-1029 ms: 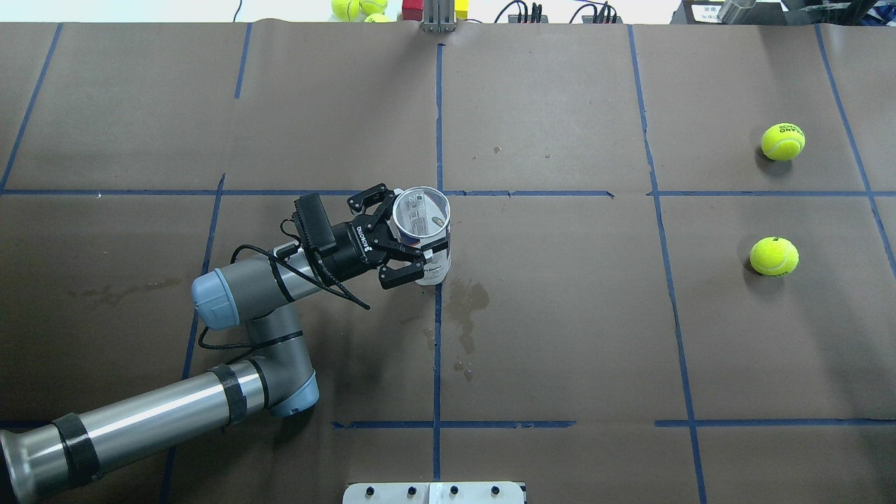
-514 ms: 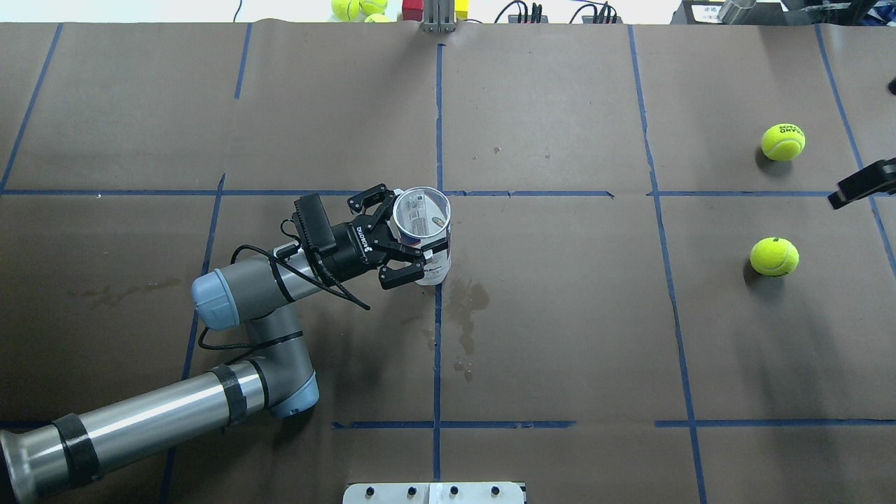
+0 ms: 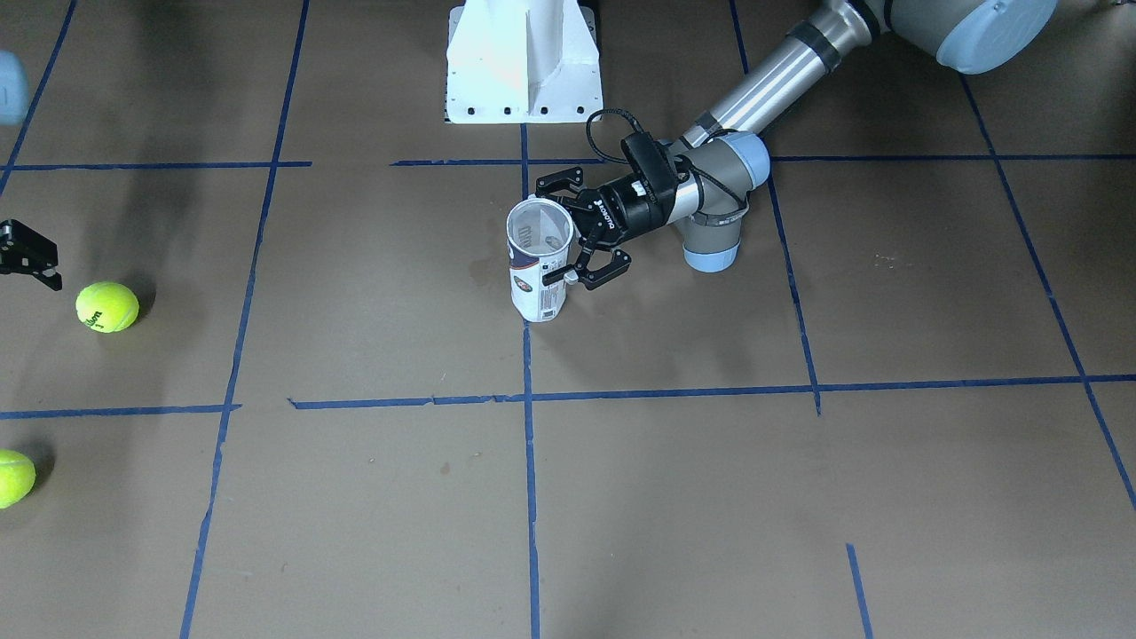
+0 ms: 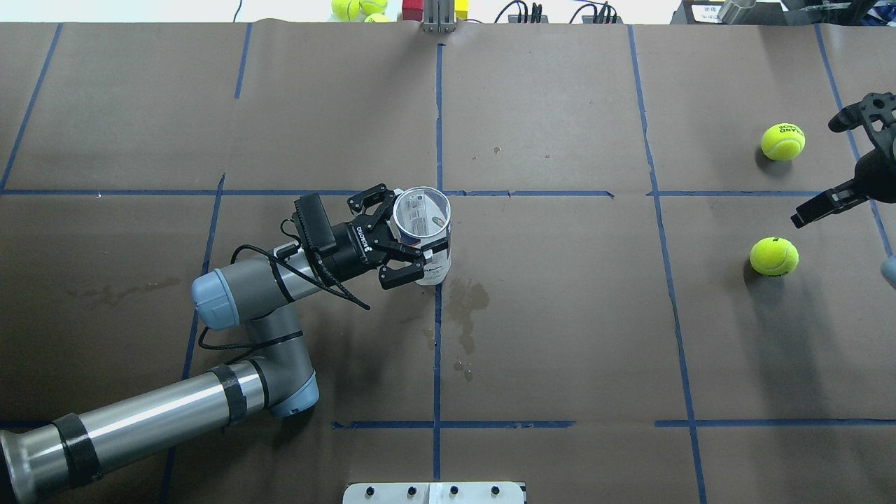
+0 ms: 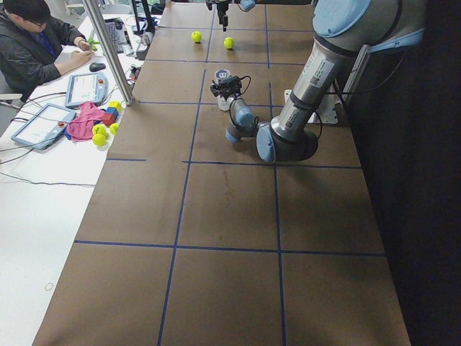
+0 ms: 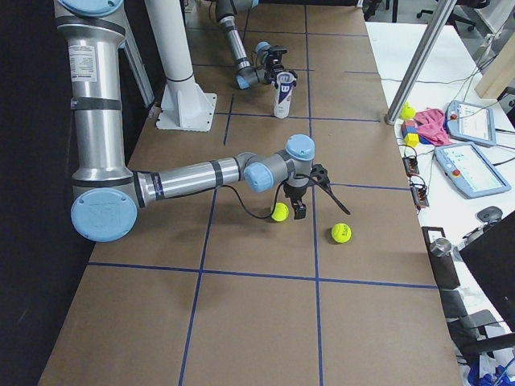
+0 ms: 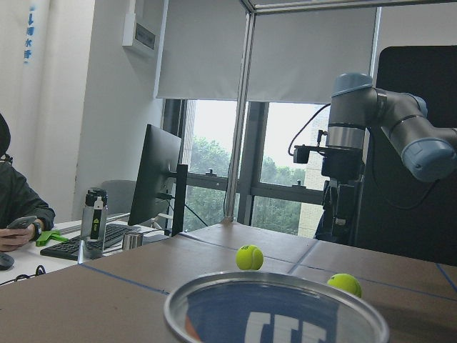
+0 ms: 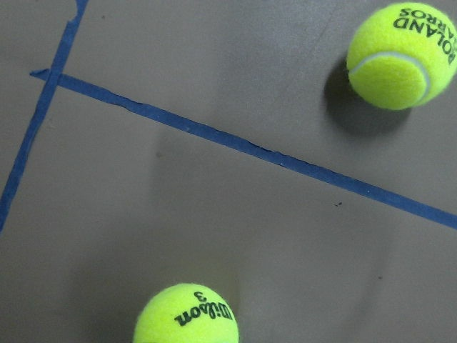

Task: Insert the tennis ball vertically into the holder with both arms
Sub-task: 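Reach the right gripper down to the Wilson tennis ball while the left holds the can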

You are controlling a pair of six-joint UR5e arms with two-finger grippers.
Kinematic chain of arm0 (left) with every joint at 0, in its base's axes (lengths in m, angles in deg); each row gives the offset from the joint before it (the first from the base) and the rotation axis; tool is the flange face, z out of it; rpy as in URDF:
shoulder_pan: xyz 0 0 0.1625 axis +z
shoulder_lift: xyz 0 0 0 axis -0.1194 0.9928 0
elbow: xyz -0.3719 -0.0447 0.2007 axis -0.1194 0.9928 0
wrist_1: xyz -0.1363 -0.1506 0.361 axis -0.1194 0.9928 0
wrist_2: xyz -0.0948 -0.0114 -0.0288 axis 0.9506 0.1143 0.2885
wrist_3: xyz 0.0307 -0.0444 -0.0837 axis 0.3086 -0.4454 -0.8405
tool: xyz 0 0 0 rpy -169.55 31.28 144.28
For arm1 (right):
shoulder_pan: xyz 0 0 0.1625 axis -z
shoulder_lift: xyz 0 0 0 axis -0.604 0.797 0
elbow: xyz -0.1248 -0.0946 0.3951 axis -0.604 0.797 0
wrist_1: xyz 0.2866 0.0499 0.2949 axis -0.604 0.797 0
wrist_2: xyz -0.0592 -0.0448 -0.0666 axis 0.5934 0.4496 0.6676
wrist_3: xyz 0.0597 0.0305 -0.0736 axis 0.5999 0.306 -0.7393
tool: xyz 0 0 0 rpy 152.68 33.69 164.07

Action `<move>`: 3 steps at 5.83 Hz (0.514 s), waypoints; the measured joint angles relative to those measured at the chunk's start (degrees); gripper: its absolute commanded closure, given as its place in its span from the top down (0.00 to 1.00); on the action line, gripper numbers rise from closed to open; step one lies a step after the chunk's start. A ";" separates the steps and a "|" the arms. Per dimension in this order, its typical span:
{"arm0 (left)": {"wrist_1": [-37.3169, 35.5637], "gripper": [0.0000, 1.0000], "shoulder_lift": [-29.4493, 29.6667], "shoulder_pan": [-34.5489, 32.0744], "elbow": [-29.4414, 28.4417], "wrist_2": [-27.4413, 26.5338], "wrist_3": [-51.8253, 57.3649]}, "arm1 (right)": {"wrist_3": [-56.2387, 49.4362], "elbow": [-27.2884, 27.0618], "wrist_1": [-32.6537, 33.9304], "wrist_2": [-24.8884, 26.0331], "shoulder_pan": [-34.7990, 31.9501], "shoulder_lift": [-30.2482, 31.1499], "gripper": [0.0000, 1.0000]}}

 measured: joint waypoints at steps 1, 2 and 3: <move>0.00 0.95 -0.04 0.00 0.00 0.00 0.00 | 1.09 0.40 -1.18 0.08 1.33 -0.04 1.00; 0.00 0.95 -0.06 0.00 0.00 0.00 0.00 | 1.46 0.47 -1.52 0.67 2.82 -0.08 1.00; 0.00 0.95 -0.06 0.00 0.00 0.00 -0.03 | 1.53 0.63 -1.58 2.05 4.42 -0.10 1.00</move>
